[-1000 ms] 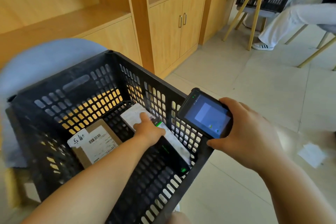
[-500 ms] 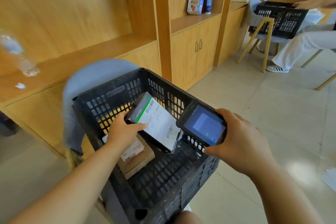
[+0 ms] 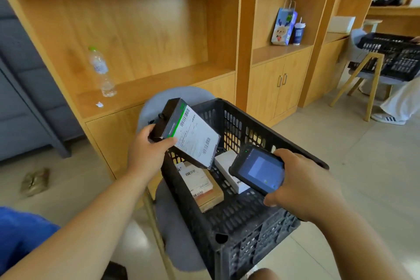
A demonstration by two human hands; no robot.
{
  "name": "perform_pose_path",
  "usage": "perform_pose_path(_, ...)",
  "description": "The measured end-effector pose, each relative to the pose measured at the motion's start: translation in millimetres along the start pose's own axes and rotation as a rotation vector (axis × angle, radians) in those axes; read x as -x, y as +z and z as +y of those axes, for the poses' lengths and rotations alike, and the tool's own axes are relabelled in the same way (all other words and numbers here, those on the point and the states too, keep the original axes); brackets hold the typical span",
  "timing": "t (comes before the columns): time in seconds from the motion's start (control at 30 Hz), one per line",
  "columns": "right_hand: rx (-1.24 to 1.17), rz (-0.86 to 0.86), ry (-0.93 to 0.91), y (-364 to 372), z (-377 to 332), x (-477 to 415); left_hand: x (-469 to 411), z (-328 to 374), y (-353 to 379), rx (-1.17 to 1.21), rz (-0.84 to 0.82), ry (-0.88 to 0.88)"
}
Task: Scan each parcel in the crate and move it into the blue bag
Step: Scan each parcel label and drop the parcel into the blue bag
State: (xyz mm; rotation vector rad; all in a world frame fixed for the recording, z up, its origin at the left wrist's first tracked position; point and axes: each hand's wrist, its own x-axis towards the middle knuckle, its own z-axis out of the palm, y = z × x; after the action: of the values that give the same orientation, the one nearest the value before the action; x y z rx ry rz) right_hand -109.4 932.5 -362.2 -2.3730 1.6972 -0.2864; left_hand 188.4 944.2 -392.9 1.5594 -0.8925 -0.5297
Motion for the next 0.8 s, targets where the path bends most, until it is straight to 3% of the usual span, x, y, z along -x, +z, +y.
perform_pose_path(0.43,0.118,-0.055,-0.029,-6,-18,4,14,1,-31,0.037,0.066,0.085)
perform_pose_path(0.8,-0.167,0.104,-0.259,6,-70,8,65,-7,-103,0.15,0.28,0.128)
